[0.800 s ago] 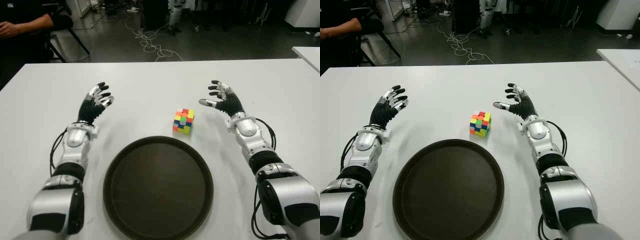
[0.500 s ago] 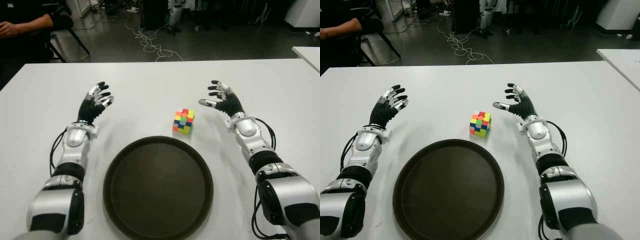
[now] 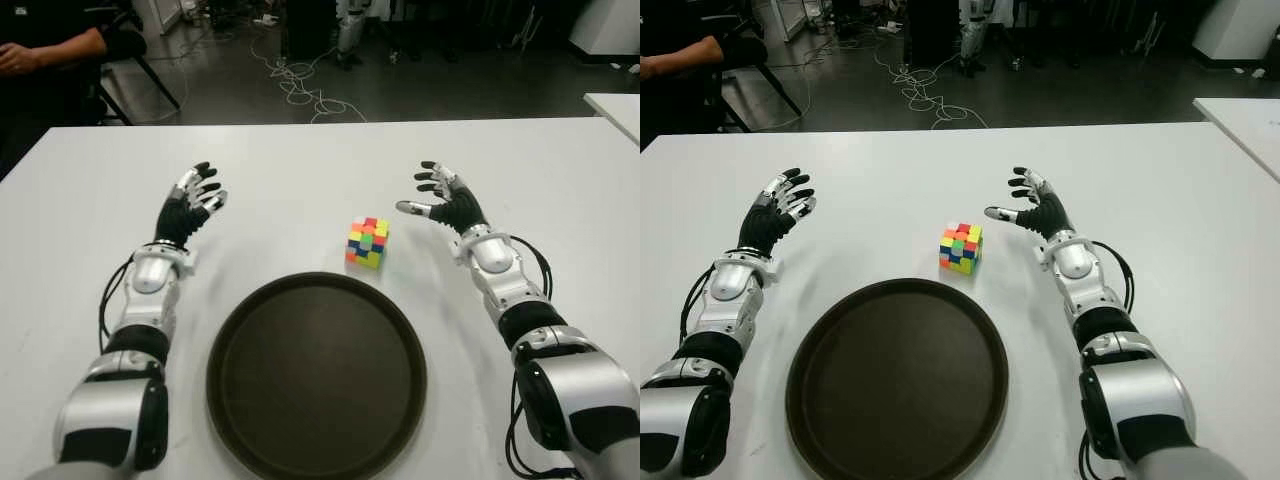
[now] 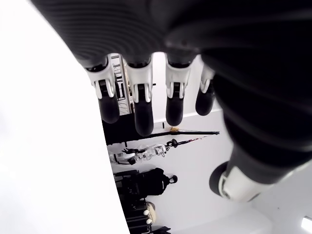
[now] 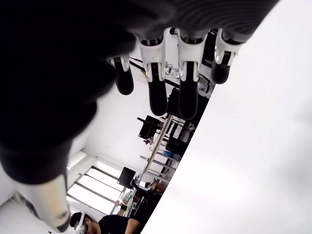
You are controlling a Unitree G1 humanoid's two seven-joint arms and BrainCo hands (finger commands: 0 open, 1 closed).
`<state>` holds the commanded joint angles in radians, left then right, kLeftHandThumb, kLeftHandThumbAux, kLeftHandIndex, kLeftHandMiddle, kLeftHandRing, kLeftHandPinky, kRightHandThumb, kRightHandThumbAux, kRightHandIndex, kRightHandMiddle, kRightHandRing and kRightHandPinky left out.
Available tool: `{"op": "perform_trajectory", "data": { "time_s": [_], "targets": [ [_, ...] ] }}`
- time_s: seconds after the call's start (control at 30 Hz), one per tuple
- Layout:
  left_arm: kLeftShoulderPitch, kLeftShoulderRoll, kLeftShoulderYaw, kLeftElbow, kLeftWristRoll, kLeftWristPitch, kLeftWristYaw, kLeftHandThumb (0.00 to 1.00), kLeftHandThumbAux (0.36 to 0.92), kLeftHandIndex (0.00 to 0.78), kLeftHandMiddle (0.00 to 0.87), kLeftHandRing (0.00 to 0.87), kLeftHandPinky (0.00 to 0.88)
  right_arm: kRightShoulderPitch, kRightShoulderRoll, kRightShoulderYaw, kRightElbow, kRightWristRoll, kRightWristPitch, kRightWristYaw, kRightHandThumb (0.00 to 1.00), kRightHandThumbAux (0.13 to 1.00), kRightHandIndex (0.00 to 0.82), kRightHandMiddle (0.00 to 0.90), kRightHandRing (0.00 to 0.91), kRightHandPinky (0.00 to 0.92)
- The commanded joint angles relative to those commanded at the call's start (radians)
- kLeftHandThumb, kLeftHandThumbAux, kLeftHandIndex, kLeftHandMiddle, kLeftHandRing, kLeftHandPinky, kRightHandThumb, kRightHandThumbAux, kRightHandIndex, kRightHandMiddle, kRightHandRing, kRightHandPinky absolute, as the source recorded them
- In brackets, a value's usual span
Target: Pick up the Rubik's Cube and put it in the plate
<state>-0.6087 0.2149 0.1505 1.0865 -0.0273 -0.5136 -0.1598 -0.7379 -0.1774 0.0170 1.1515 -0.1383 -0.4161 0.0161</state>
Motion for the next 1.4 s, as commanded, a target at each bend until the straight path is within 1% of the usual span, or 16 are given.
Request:
{"op": "perform_trajectory", "data": {
  "time_s": [0.2, 0.33, 0.57, 0.83, 0.87, 0.93, 1.0, 1.03, 1.07, 1.17, 1.23, 1.37, 1.4],
  "targets": [
    [0.001, 0.001, 0.0, -0.001, -0.001, 0.004, -0.001, 0.197, 0.702, 0.077, 0.149, 0.143, 0.156, -0.002, 0.001, 0.001, 0.002, -0.004, 0.002, -0.008, 0.0, 0.727, 0.164, 0.235, 0.219, 0.105],
    [0.0, 0.001, 0.0, -0.001, 0.0, 0.005, -0.001, 0.199, 0.694, 0.078, 0.151, 0.149, 0.168, -0.003, 0.0, 0.004, 0.004, -0.008, 0.003, -0.01, 0.0, 0.717, 0.163, 0.237, 0.218, 0.083],
    [0.001, -0.001, 0.0, -0.004, -0.001, 0.004, 0.0, 0.207, 0.693, 0.079, 0.154, 0.149, 0.158, -0.002, -0.002, 0.007, 0.005, -0.014, 0.0, -0.019, 0.0, 0.721, 0.172, 0.24, 0.217, 0.093],
    [0.005, -0.001, -0.001, -0.007, 0.0, 0.003, -0.001, 0.21, 0.704, 0.081, 0.157, 0.149, 0.165, -0.002, -0.015, 0.015, 0.001, -0.031, -0.04, -0.068, 0.0, 0.682, 0.172, 0.23, 0.213, 0.121],
    [0.005, -0.001, -0.002, -0.009, 0.001, 0.003, -0.002, 0.211, 0.707, 0.081, 0.156, 0.148, 0.165, -0.006, -0.019, 0.014, -0.005, -0.034, -0.051, -0.082, 0.0, 0.678, 0.172, 0.23, 0.215, 0.126],
    [0.006, 0.0, -0.003, -0.011, 0.001, 0.005, -0.003, 0.206, 0.707, 0.078, 0.151, 0.144, 0.16, -0.015, -0.028, 0.01, -0.021, -0.037, -0.067, -0.105, 0.0, 0.671, 0.175, 0.231, 0.224, 0.163],
    [0.005, 0.001, -0.003, -0.012, 0.002, 0.006, -0.003, 0.201, 0.703, 0.076, 0.147, 0.142, 0.16, -0.022, -0.036, 0.007, -0.037, -0.041, -0.08, -0.123, 0.0, 0.668, 0.183, 0.234, 0.239, 0.22],
    [0.005, 0.002, -0.003, -0.011, 0.001, 0.007, -0.004, 0.2, 0.703, 0.076, 0.146, 0.142, 0.161, -0.024, -0.038, 0.008, -0.041, -0.043, -0.085, -0.129, 0.0, 0.667, 0.185, 0.235, 0.242, 0.226],
    [0.004, 0.003, -0.003, -0.01, 0.001, 0.008, -0.005, 0.199, 0.702, 0.075, 0.146, 0.141, 0.162, -0.022, -0.04, 0.011, -0.047, -0.051, -0.104, -0.146, 0.0, 0.666, 0.188, 0.236, 0.245, 0.234],
    [0.002, 0.005, -0.003, -0.005, 0.001, 0.009, -0.007, 0.202, 0.703, 0.076, 0.147, 0.143, 0.161, -0.016, -0.041, 0.02, -0.058, -0.07, -0.143, -0.187, 0.0, 0.658, 0.201, 0.239, 0.245, 0.202],
    [0.001, 0.007, -0.003, -0.003, 0.001, 0.009, -0.01, 0.202, 0.702, 0.075, 0.147, 0.142, 0.154, -0.009, -0.039, 0.033, -0.085, -0.097, -0.174, -0.233, 0.0, 0.664, 0.203, 0.239, 0.242, 0.202],
    [-0.001, 0.01, -0.003, 0.001, 0.001, 0.011, -0.016, 0.2, 0.702, 0.069, 0.137, 0.134, 0.138, 0.008, -0.045, 0.069, -0.146, -0.17, -0.206, -0.317, 0.0, 0.688, 0.19, 0.224, 0.229, 0.214],
    [-0.002, 0.01, -0.003, 0.002, 0.0, 0.012, -0.018, 0.2, 0.701, 0.068, 0.135, 0.132, 0.137, 0.009, -0.051, 0.082, -0.161, -0.195, -0.211, -0.334, 0.0, 0.693, 0.186, 0.221, 0.225, 0.214]
  ]
}}
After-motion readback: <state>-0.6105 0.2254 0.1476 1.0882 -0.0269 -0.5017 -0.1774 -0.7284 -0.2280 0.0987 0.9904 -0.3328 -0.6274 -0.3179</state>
